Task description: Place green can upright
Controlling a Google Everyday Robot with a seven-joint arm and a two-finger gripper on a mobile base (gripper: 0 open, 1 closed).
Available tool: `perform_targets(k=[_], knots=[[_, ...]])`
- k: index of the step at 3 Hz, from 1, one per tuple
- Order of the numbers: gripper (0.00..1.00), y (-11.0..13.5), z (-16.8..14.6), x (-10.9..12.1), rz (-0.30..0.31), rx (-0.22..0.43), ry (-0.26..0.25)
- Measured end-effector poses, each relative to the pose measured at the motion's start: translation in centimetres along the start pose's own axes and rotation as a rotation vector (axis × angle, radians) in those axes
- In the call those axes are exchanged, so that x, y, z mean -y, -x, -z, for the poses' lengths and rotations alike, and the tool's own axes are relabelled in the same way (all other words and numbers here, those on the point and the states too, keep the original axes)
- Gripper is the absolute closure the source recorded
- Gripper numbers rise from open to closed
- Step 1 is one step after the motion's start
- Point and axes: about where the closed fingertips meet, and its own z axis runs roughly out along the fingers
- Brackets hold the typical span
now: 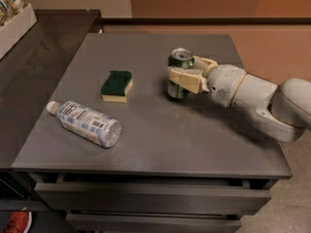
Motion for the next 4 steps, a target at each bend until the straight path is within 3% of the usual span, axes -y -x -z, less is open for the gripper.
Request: perform_targets(k=[3, 4], knots=[[0.13, -0.26, -0.52, -0.74, -0.014, -0.003, 0.02], [0.0, -0.18, -0.71, -0.93, -0.013, -0.003, 0.024]])
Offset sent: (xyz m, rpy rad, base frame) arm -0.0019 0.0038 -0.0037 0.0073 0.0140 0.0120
